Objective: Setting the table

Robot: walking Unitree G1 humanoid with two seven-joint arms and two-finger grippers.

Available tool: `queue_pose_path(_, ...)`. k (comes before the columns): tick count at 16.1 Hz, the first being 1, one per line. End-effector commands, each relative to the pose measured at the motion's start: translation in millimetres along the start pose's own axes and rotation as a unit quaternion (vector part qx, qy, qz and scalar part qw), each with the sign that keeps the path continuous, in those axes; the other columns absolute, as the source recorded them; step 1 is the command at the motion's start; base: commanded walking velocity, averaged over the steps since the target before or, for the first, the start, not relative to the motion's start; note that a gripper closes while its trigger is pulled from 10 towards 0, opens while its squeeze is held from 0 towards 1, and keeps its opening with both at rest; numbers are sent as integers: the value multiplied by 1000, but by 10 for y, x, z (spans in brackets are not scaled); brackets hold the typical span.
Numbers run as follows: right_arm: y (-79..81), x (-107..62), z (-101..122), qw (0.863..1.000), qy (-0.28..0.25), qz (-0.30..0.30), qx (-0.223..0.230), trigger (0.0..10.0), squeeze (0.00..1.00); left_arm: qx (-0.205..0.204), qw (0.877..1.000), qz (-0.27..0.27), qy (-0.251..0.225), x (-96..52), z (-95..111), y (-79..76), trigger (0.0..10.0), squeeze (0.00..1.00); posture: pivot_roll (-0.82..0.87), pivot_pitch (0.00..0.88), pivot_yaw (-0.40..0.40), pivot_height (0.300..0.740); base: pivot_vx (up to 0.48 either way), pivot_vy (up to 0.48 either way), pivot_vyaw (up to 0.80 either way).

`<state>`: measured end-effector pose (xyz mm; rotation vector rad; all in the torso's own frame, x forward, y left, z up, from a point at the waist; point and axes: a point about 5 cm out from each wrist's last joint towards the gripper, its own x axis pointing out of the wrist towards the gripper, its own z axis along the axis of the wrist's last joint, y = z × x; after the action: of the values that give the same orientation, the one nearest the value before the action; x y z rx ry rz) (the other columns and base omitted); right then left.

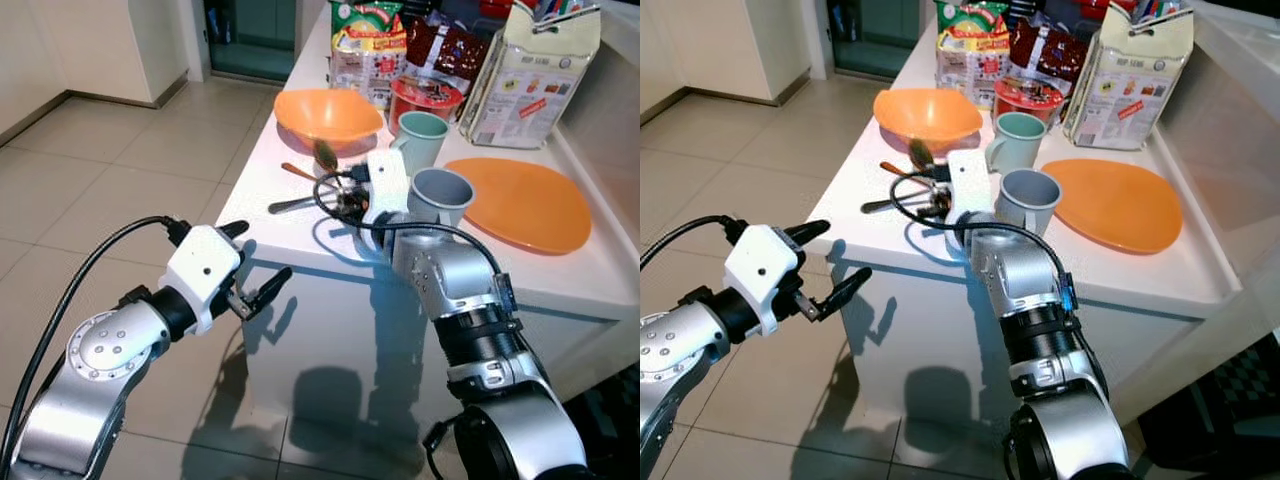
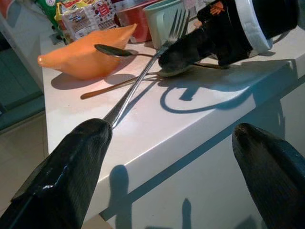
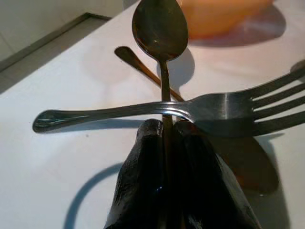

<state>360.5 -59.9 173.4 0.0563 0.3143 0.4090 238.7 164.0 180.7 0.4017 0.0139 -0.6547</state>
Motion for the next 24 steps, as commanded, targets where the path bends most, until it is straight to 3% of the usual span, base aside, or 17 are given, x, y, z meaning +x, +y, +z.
queue_pose_path(1, -22, -20, 71, 1000, -12, 0, 0, 0, 0, 7, 1000, -10, -2, 19, 22, -23, 10000, 0, 178, 0, -77, 740, 0, 0, 0)
queue_pose_path(7, -20, -74, 86, 1000, -16, 3, -3, 0, 0, 9, 1000, -12, -1, 17, 22, -29, 10000, 0, 179, 0, -77, 740, 0, 0, 0)
queue_pose_path(14, -193, -266, 187, 999, -45, -26, -8, 0, 0, 6, 1000, -18, -4, 27, 31, -64, 10000, 0, 169, 0, -75, 740, 0, 0, 0)
queue_pose_path(20, -188, -333, 344, 996, -85, -36, -17, 0, 0, 8, 1000, -18, -4, 29, 34, -63, 10000, 0, 167, 0, -72, 740, 0, 0, 0)
queue_pose_path(24, -251, -362, 437, 990, -107, -82, -41, 0, 0, 9, 1000, -18, -3, 28, 33, -69, 10000, 0, 171, 0, -75, 740, 0, 0, 0)
